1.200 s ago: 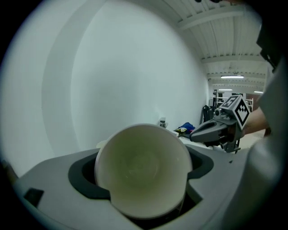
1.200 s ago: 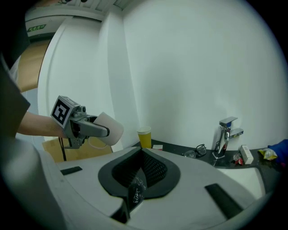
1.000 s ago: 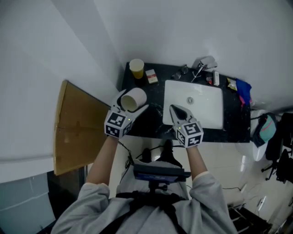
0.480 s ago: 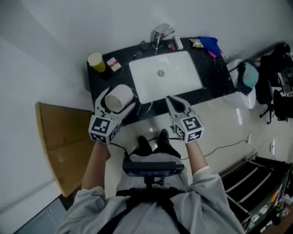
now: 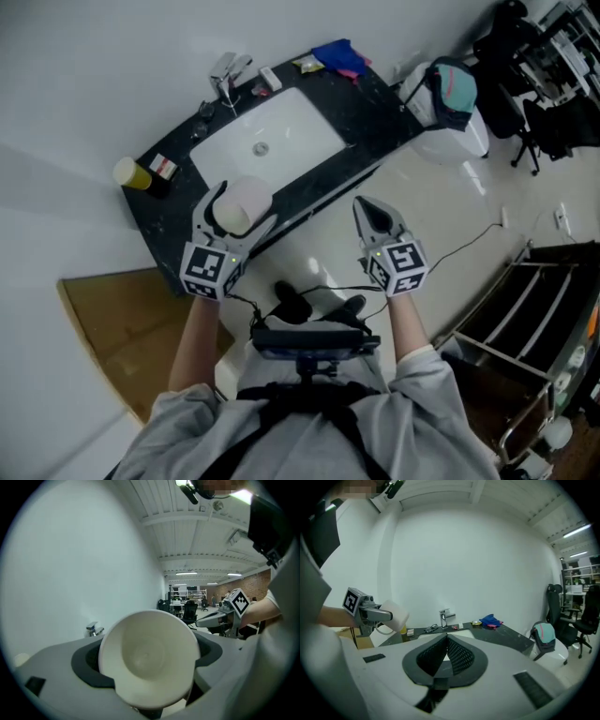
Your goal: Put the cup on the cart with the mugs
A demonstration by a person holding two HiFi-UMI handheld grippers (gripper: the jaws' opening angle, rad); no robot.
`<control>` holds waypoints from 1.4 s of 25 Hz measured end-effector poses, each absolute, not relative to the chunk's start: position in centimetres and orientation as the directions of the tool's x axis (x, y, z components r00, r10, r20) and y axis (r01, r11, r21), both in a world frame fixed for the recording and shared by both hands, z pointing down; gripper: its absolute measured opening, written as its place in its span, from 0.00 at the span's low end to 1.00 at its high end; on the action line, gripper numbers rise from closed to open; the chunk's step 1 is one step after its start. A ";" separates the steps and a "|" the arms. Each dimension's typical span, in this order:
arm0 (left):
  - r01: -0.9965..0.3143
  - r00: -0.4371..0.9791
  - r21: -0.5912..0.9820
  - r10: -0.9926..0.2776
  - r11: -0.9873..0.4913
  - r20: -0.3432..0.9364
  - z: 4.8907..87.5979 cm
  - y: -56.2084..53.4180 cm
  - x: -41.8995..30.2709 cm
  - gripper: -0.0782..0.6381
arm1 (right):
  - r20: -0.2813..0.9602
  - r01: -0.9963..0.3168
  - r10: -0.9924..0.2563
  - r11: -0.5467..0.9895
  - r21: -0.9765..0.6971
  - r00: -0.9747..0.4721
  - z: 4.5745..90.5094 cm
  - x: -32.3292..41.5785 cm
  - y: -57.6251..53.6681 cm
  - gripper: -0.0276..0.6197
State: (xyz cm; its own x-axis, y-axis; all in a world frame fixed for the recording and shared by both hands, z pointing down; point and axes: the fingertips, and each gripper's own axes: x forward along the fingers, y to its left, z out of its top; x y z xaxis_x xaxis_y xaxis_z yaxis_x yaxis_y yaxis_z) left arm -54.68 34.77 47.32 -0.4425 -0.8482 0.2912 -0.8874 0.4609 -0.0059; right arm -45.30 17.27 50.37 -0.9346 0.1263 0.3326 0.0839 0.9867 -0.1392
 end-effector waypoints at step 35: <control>-0.875 0.455 -0.044 -0.850 -0.482 0.266 44.5 -18.4 -13.1 0.77 | 0.260 -0.746 -0.703 0.651 -0.138 -0.662 47.5 4.1 -21.0 0.06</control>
State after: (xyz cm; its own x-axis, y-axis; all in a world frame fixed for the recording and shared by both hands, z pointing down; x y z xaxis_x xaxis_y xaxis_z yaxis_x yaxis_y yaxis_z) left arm -13.10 -18.43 44.52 0.4546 -0.8499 0.2663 -0.8751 -0.4819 -0.0439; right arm 4.15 -21.02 47.52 -0.6619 -0.7029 0.2604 -0.7461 0.6514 -0.1379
